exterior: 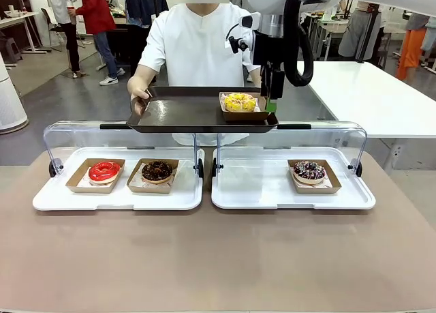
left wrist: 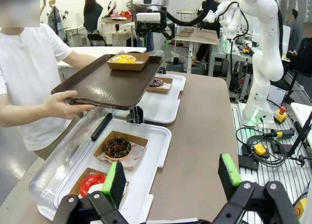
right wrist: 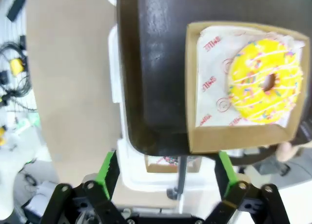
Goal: Provide the desired donut to the person.
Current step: Place the picked Paper togo box onto the Handle tray extended by the person.
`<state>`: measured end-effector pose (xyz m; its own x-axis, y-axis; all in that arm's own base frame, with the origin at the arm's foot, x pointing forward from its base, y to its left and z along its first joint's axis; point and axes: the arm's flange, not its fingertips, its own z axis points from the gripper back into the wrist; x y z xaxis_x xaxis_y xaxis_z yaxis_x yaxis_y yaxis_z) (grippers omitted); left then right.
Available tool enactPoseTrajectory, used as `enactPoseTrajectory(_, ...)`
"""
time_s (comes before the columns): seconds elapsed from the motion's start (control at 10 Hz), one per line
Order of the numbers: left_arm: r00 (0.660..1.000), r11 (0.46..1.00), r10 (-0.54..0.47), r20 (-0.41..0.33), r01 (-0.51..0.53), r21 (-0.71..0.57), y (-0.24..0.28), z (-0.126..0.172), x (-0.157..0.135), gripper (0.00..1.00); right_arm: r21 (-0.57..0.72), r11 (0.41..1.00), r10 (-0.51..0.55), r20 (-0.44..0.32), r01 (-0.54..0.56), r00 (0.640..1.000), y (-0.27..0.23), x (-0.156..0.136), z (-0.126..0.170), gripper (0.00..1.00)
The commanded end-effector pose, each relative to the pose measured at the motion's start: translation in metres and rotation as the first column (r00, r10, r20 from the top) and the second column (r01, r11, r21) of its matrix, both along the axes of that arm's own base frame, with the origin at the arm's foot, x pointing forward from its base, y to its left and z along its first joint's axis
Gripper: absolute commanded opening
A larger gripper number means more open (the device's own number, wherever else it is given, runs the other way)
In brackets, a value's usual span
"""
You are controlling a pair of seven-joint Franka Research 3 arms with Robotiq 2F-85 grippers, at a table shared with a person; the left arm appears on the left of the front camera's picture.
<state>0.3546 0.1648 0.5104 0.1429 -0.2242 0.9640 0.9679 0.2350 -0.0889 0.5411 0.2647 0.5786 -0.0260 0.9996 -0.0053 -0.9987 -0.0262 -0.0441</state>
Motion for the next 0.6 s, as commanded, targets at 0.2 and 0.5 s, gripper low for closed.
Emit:
enactPoseTrajectory(0.2, 1.000, 1.000, -0.002, 0.005, 0.002, -0.006, 0.001, 0.002, -0.002, 1.00, -0.020, 1.000, 0.003, 0.030, -0.002, 1.000, -0.025, -0.089, 0.006, 1.00)
enactPoseTrajectory(0.5, 1.000, 1.000, -0.002, 0.005, 0.002, -0.006, 0.001, 0.002, -0.002, 1.00, 0.056, 0.998, -0.043, 0.110, 0.037, 0.993, -0.061, -0.115, -0.021, 1.00)
